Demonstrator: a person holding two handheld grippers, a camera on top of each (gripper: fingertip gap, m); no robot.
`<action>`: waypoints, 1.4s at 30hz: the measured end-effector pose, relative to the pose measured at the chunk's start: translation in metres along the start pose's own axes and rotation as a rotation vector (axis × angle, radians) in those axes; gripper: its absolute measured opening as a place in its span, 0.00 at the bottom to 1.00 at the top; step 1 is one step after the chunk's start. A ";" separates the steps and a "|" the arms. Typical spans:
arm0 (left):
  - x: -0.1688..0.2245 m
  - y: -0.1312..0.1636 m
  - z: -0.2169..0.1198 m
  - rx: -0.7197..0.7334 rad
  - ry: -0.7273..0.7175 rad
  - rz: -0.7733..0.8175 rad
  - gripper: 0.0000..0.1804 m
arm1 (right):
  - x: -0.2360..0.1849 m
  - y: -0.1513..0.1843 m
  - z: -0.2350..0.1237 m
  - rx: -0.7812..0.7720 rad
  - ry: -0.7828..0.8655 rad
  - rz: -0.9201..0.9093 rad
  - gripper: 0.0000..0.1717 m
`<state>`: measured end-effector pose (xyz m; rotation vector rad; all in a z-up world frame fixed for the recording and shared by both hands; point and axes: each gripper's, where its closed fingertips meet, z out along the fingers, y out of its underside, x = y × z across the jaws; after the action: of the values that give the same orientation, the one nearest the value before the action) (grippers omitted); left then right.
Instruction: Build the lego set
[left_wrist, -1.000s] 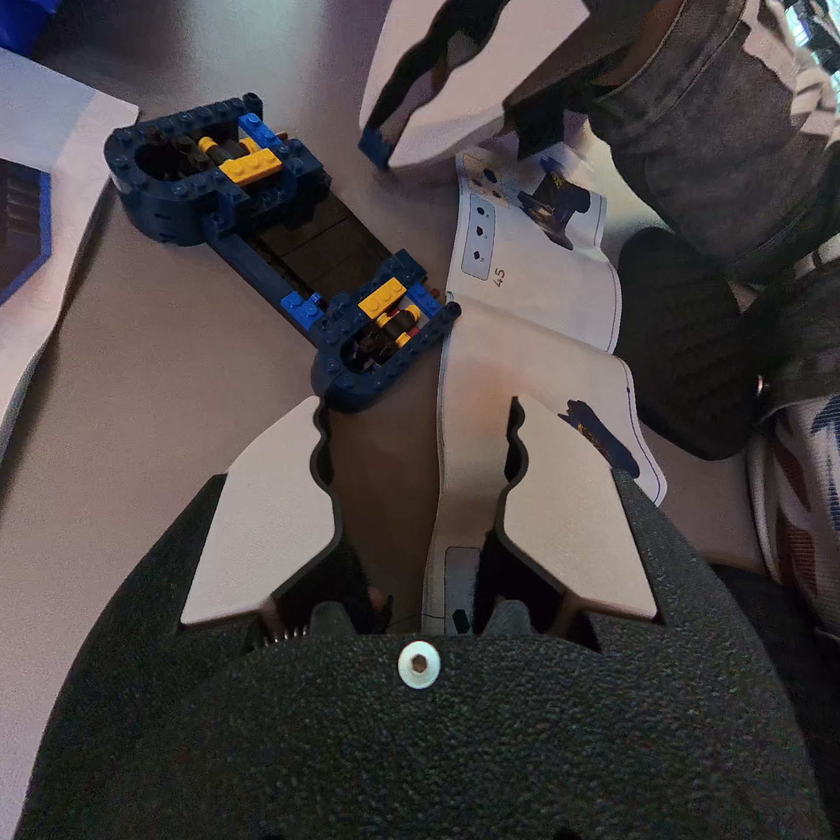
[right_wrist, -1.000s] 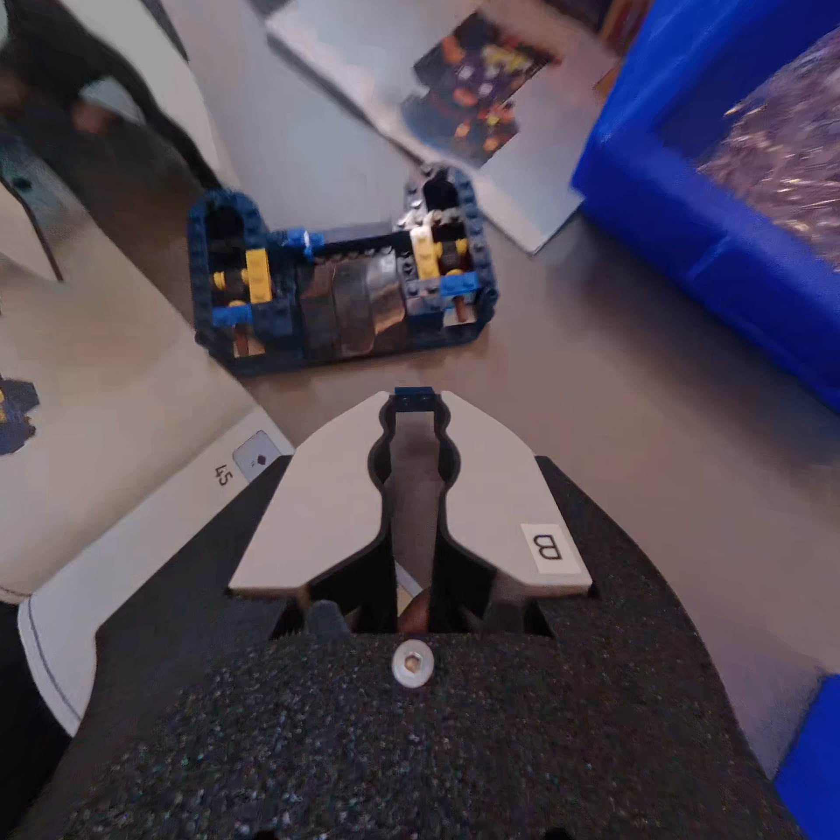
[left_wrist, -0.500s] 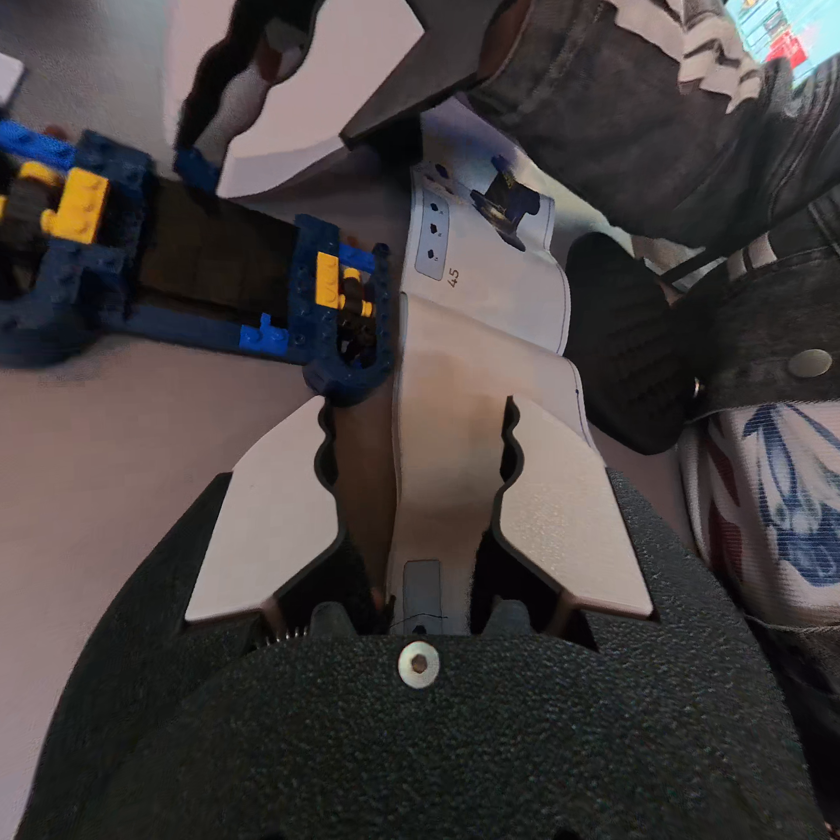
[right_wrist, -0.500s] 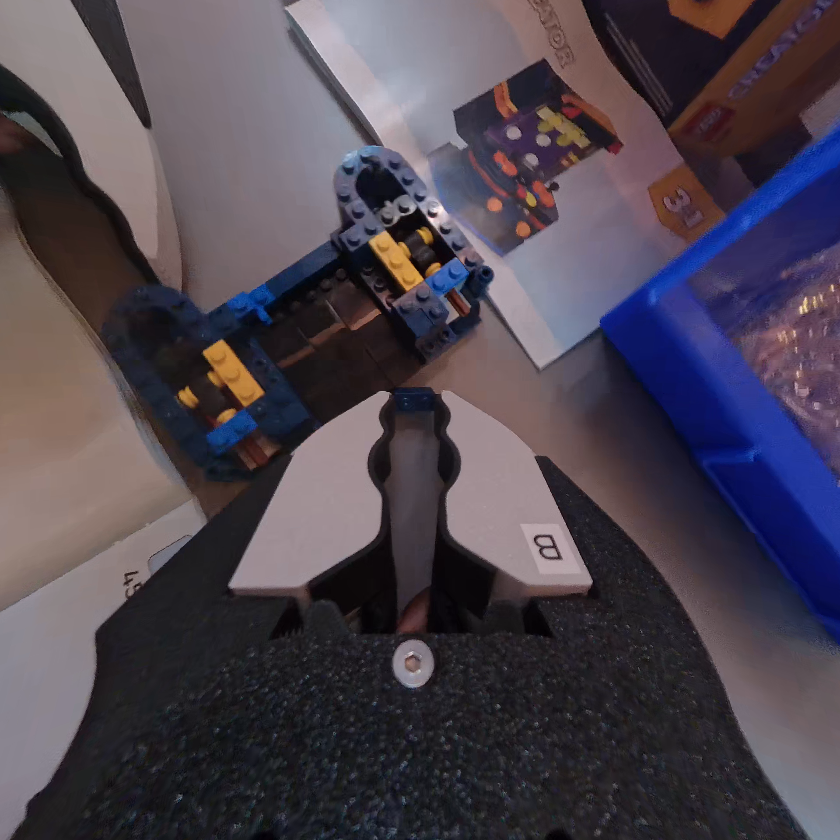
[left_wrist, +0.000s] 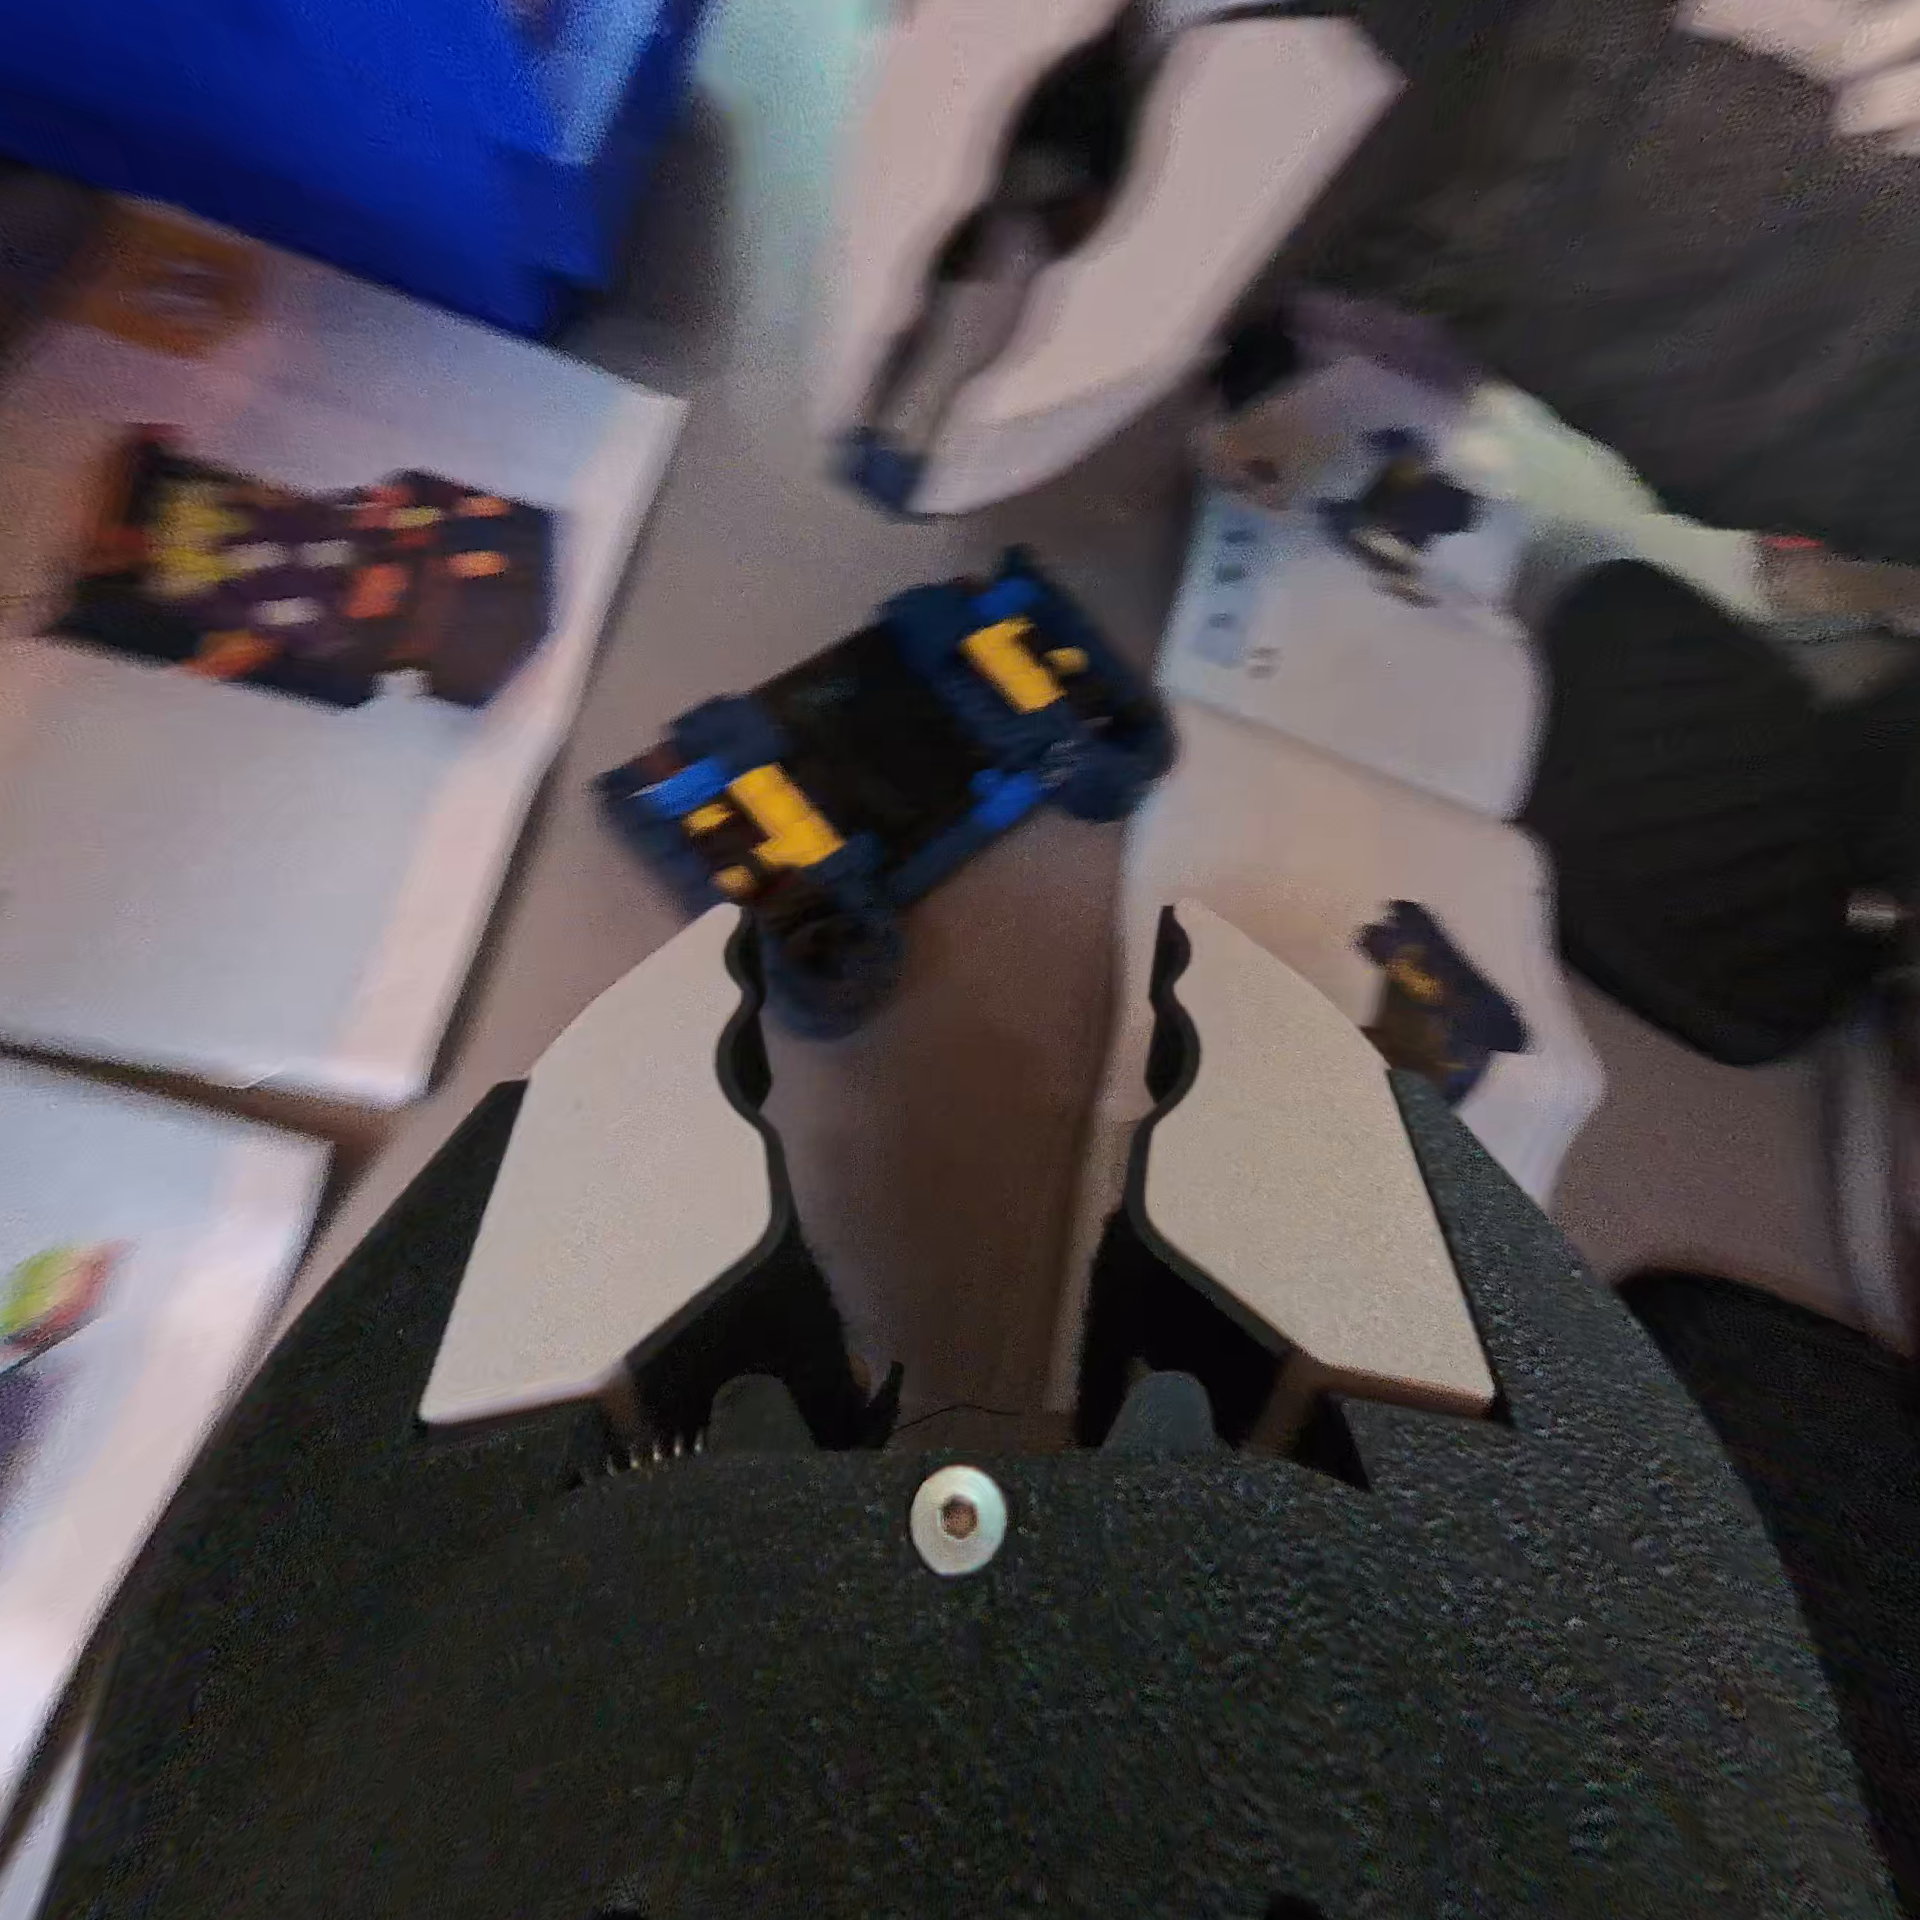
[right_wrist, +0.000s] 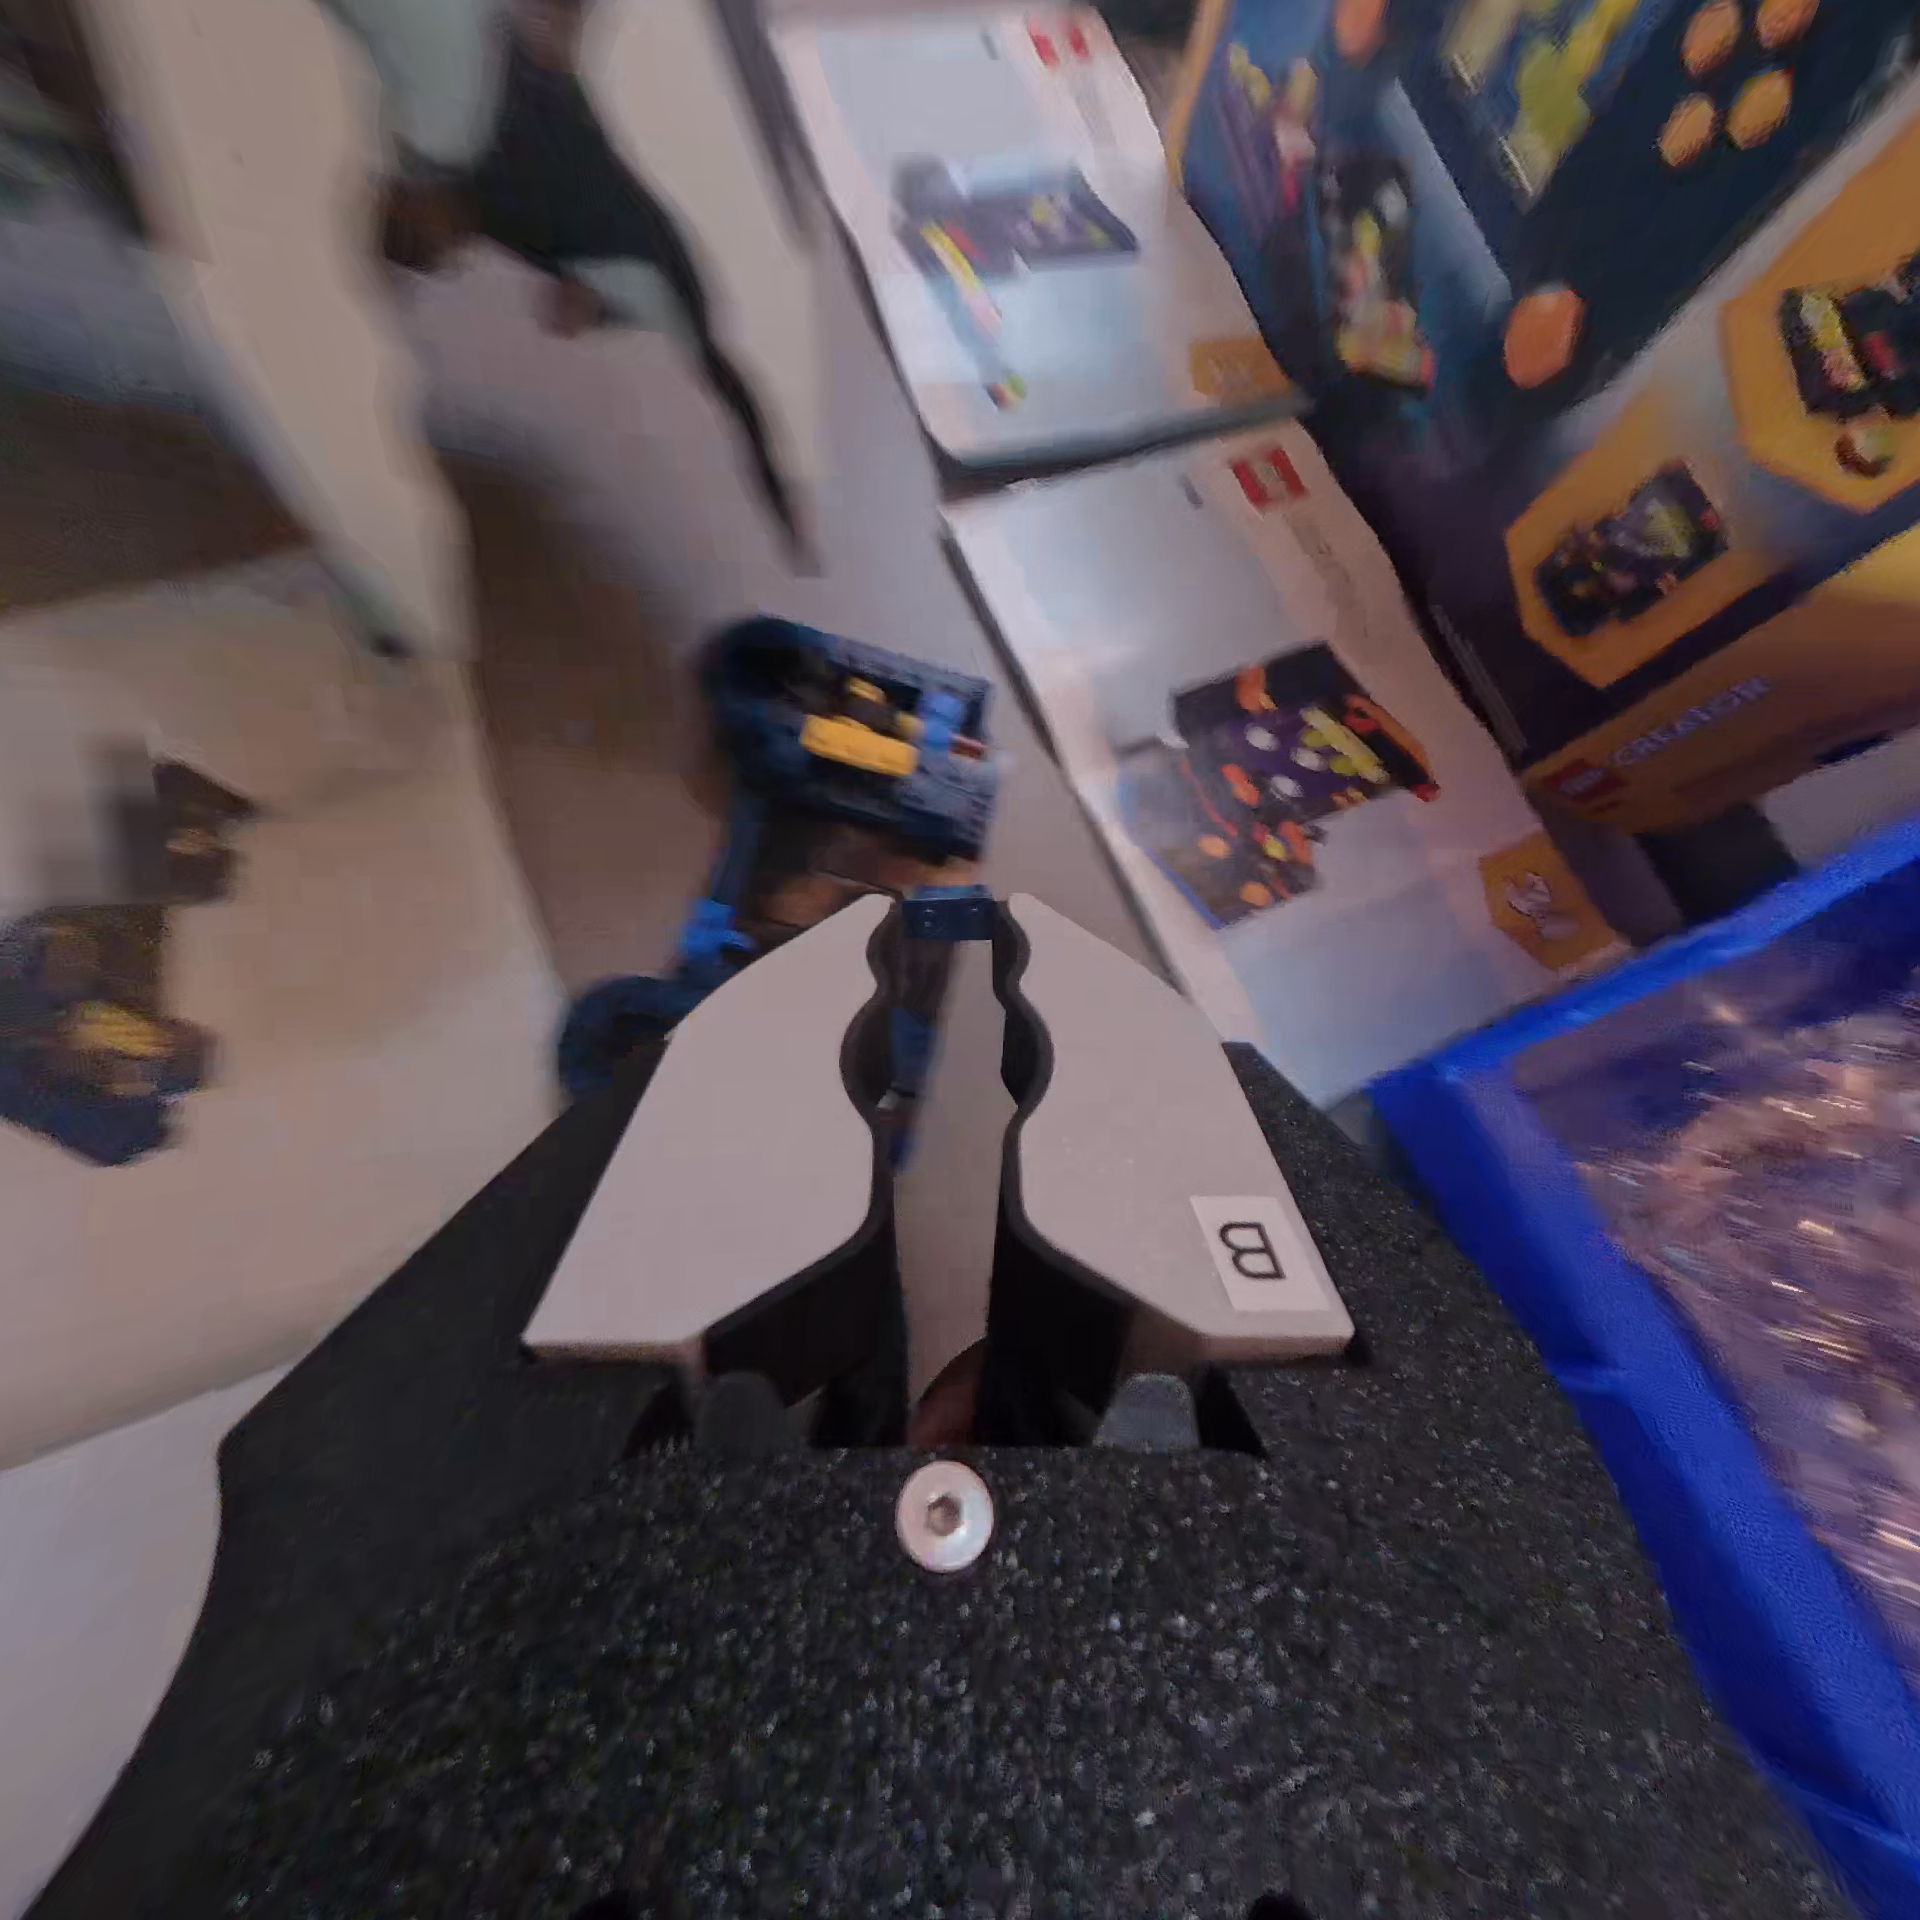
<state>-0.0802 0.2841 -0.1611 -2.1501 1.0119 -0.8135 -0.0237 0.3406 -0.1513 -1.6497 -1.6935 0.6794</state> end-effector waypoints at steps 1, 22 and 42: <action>-0.014 0.003 -0.004 0.003 -0.069 0.003 0.43 | -0.021 -0.008 -0.005 0.061 -0.065 0.033 0.09; 0.032 0.022 0.033 -0.094 0.236 -0.077 0.41 | -0.059 0.057 -0.019 -0.050 -0.048 0.189 0.09; 0.015 0.027 0.030 -0.086 0.128 0.105 0.28 | -0.037 0.028 -0.030 -0.074 -0.055 -0.282 0.09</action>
<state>-0.0621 0.2662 -0.1962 -2.1178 1.2347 -0.8813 0.0165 0.3030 -0.1573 -1.4129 -1.9639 0.5340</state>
